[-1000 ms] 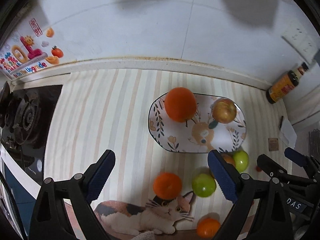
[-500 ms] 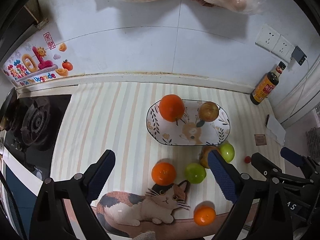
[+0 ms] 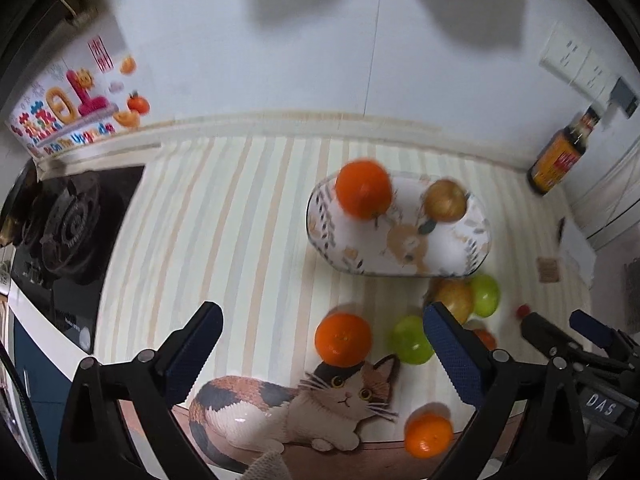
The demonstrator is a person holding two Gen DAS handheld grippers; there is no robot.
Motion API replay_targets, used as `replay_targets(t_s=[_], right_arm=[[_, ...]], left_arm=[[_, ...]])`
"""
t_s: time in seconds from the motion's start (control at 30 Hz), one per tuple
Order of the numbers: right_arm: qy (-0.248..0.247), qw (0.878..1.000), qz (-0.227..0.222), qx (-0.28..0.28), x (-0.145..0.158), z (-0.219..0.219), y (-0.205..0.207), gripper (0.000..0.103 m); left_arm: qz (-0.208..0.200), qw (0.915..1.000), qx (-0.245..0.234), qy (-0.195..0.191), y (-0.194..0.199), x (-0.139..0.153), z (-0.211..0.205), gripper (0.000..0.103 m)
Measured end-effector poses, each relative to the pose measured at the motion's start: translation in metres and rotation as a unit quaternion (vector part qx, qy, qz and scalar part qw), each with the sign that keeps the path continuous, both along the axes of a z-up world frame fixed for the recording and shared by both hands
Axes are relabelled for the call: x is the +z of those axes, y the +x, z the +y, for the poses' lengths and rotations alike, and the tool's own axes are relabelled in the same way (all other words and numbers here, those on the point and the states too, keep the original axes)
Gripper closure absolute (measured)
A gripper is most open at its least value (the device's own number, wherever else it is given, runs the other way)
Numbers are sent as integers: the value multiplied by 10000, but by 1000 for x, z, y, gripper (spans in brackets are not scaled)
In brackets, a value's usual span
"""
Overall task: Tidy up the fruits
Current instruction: 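Grasp an orange with the left tool while the right tool grasps another orange, then place both oranges on the floral plate with the left and right tools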
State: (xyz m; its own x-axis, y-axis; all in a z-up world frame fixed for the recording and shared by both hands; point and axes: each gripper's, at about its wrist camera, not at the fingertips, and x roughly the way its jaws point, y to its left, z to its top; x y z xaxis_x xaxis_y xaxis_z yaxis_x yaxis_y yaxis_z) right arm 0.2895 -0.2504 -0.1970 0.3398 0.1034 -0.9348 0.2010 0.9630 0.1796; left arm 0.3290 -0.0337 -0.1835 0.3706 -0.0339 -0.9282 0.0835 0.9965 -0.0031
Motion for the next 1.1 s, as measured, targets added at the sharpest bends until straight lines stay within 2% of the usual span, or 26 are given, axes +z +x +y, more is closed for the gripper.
replay_targets(t_s=[0.3,0.47,0.57,0.63,0.77,0.87,0.97,1.1], right_arm=[[390,9950,878,-276,-84,-28,7,4],[482,9939,962,-260,-102,-31,4,4],[467,9930,1064,-225,-111,-31,4,11],[443,9921,1159,-203,-119,-31,4,16],[505,9897,1319,-219,-137,-31,4,29],[645,9874,1422,-248,-152,-30,5,43],[674,9882,1362,-177,-155,-29,5,44],[735,9863,1461,207,-153,-15,-5,44]], left_arm=[[984,9949,-66,220,17,-85,-8,0],[1486,9881,-149,375,25,-131,-16,0],[1717,9841,-245,369,27,-152,-21,2],[1744,9840,-253,273,27,-157,-23,17],[1694,9851,-311,-44,23,-157,-27,39],[1635,9858,-372,34,16,-155,-31,40],[1690,9850,-337,36,7,-156,-30,40],[1830,9827,-261,-106,-18,-157,-14,40]])
